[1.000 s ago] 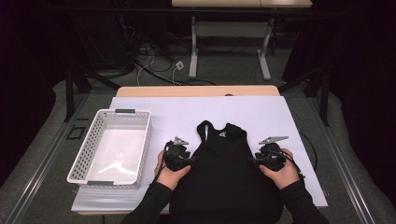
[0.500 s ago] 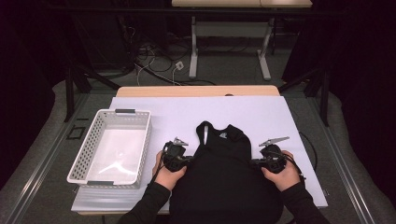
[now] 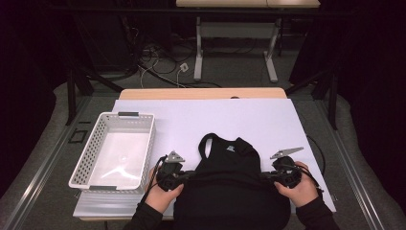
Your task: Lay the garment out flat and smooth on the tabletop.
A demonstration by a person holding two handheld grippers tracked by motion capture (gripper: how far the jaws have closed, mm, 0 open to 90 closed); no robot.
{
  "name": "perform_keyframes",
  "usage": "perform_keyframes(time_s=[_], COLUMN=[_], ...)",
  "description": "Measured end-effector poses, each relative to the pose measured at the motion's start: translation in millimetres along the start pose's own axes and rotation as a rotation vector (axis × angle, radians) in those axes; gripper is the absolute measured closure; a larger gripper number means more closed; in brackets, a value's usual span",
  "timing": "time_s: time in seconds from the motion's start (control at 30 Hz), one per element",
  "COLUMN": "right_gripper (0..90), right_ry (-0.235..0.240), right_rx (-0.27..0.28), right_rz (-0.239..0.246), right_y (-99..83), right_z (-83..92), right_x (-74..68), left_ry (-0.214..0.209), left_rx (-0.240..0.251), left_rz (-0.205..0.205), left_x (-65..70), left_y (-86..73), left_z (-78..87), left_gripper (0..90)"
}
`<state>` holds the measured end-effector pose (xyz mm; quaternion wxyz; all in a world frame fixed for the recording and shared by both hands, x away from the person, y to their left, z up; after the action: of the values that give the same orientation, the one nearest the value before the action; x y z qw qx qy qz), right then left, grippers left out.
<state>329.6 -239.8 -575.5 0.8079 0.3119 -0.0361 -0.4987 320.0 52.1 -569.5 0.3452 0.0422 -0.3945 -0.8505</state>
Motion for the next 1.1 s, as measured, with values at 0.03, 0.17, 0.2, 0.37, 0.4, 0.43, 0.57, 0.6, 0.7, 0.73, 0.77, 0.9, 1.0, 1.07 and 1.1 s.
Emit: perform_keyframes(time_s=[0.03, 0.17, 0.2, 0.37, 0.4, 0.43, 0.57, 0.6, 0.7, 0.73, 0.77, 0.9, 1.0, 1.07, 1.1], right_gripper=[86.5, 86.3, 86.2, 86.0, 85.9, 85.8, 82.9, 81.0, 75.9, 73.1, 70.2, 62.8, 61.1, 58.4, 56.9], right_ry=[0.003, 0.013, 0.014, 0.027, 0.028, 0.026, 0.030, 0.029, 0.030, 0.031, 0.030, 0.026, 0.024, 0.020, 0.010], right_rx=[0.001, -0.010, -0.010, -0.012, -0.010, -0.009, 0.009, 0.007, 0.027, 0.033, 0.049, 0.095, 0.114, 0.135, 0.141], right_rz=[0.003, -0.007, -0.009, -0.013, -0.013, -0.012, -0.011, -0.012, -0.016, -0.015, -0.011, -0.009, -0.004, 0.008, 0.015], right_y=[-3.5, -14.5, -17.1, -28.2, -30.0, -32.3, -36.8, -37.5, -37.0, -36.2, -34.6, -30.1, -27.0, -23.2, -20.6], right_z=[1.4, 7.3, 8.8, 13.2, 13.5, 14.2, 15.5, 15.8, 15.2, 15.3, 15.6, 16.7, 18.1, 18.2, 18.2], right_x=[-0.5, -1.2, -1.4, -4.0, -4.6, -5.5, -8.0, -8.1, -8.0, -8.1, -8.0, -7.2, -7.5, -8.1, -8.4], left_ry=[-0.004, -0.024, -0.031, -0.050, -0.055, -0.057, -0.055, -0.057, -0.054, -0.048, -0.043, -0.022, -0.011, -0.011, -0.007], left_rx=[0.003, 0.001, -0.001, -0.005, -0.006, -0.003, -0.005, -0.005, -0.005, 0.001, 0.004, 0.025, 0.028, 0.038, 0.047], left_rz=[-0.003, -0.018, -0.020, -0.029, -0.024, -0.026, -0.026, -0.014, -0.011, -0.014, -0.018, -0.007, -0.004, 0.007, 0.009], left_x=[3.3, 18.3, 21.6, 33.6, 35.7, 36.6, 36.3, 36.1, 34.0, 33.6, 33.2, 28.8, 24.5, 22.5, 21.2], left_y=[-1.3, -9.5, -11.6, -21.0, -23.0, -24.1, -28.4, -29.4, -30.9, -30.5, -30.2, -29.6, -29.3, -26.8, -25.0], left_z=[1.3, 6.3, 7.1, 10.8, 11.8, 12.8, 12.0, 10.5, 7.1, 6.5, 6.4, 5.5, 4.6, 4.6, 4.3], left_gripper=[87.1, 87.1, 87.0, 87.0, 87.0, 87.0, 86.3, 85.7, 82.3, 79.8, 77.3, 66.3, 58.8, 55.3, 53.5])
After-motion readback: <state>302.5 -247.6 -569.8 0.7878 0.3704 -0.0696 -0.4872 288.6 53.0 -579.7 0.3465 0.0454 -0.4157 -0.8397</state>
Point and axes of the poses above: each handheld gripper's, and its own axes: z roughly backward along the jaws, y roughly out of its top, x roughly to its right, the point moved 7 cm from there along -z, roughly forward along the jaws, and after that the axes turned 6 degrees about -z, right-handed, at the moved point
